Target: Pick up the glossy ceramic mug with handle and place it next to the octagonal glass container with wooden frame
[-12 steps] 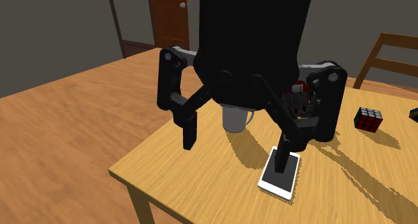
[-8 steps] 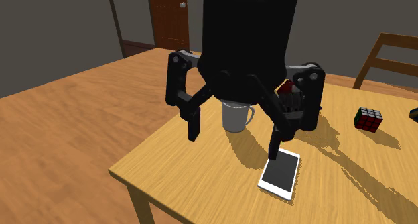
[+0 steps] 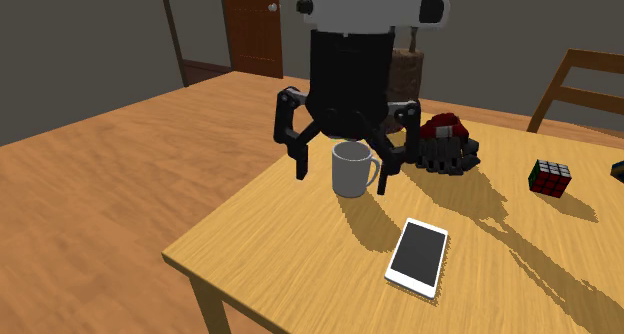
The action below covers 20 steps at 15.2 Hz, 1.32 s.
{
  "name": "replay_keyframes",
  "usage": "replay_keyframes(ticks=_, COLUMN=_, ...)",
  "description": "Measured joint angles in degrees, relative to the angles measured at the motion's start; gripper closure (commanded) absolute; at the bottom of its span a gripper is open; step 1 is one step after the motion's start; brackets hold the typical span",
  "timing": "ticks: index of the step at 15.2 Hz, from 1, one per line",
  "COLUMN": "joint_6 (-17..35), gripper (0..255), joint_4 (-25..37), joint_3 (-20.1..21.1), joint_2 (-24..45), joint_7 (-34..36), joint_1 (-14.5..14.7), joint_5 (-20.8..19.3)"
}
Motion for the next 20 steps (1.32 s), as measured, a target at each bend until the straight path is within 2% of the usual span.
replay_keyframes(ticks=11, joint_6=7.8, gripper=0, joint_4=17.2, joint_3=3.3, joint_2=23.9, joint_7=6.2, joint_1=0.7, joint_5=-4.6)
replay_keyframes(ticks=20, joint_6=6.4, gripper=0, joint_4=40.3, joint_3=3.4, joint_2=45.0, joint_7=10.7, joint_1=3.7, joint_5=-9.9)
